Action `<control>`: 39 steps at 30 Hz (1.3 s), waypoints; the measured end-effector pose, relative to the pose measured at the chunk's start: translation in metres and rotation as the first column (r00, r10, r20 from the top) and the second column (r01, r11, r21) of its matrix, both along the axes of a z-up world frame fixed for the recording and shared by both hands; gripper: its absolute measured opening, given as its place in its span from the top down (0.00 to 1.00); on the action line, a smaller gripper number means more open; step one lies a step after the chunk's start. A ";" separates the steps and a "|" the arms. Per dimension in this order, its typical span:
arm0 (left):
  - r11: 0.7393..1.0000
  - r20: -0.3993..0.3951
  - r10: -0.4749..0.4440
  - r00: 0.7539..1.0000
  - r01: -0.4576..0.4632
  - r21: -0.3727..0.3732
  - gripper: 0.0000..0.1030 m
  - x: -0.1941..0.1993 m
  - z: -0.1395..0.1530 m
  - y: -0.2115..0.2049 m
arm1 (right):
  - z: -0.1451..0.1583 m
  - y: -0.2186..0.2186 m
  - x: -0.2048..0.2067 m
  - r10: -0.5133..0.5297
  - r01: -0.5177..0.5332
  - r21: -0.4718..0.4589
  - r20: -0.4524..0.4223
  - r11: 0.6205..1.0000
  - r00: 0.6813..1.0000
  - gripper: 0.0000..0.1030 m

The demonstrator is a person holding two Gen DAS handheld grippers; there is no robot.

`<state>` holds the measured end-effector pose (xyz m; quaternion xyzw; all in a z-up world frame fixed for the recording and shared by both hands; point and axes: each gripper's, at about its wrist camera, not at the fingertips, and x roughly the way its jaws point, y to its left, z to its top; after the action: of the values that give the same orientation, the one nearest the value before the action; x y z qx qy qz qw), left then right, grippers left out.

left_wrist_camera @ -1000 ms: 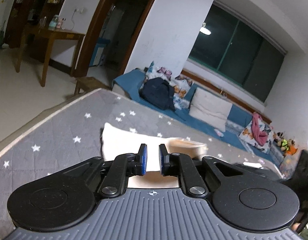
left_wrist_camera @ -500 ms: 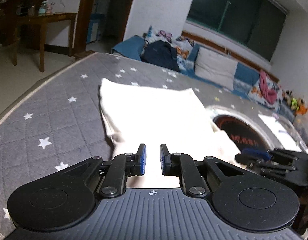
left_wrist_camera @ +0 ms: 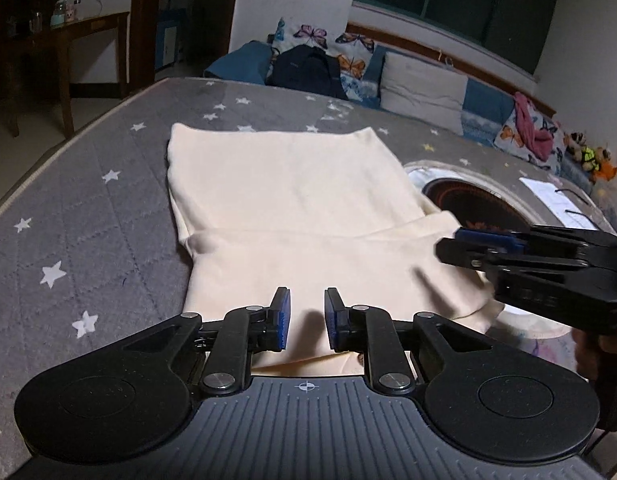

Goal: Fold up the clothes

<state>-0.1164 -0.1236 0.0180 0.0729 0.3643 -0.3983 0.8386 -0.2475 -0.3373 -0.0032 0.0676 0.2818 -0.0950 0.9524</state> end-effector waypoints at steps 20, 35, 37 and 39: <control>0.937 0.203 -0.337 0.919 0.308 0.163 0.70 -0.047 0.002 0.036 | 0.002 0.014 -0.080 0.264 -0.294 -0.203 -0.161 0.934 0.951 0.74; 0.801 0.346 -0.593 0.727 0.489 0.346 0.69 -0.066 -0.020 0.022 | -0.012 0.024 -0.061 0.381 -0.426 -0.288 -0.199 0.858 0.903 0.75; 0.792 0.348 -0.606 0.715 0.503 0.347 0.69 -0.063 -0.021 0.020 | -0.011 0.021 -0.059 0.386 -0.427 -0.270 -0.196 0.863 0.902 0.75; 0.788 0.346 -0.612 0.711 0.513 0.340 0.69 -0.060 -0.022 0.018 | -0.011 0.019 -0.059 0.392 -0.432 -0.249 -0.192 0.867 0.899 0.81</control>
<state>-0.1763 -0.1057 -0.0036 0.3606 0.1675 -0.5662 0.7221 -0.3061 -0.3187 -0.0141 -0.1390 0.3369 0.0667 0.9288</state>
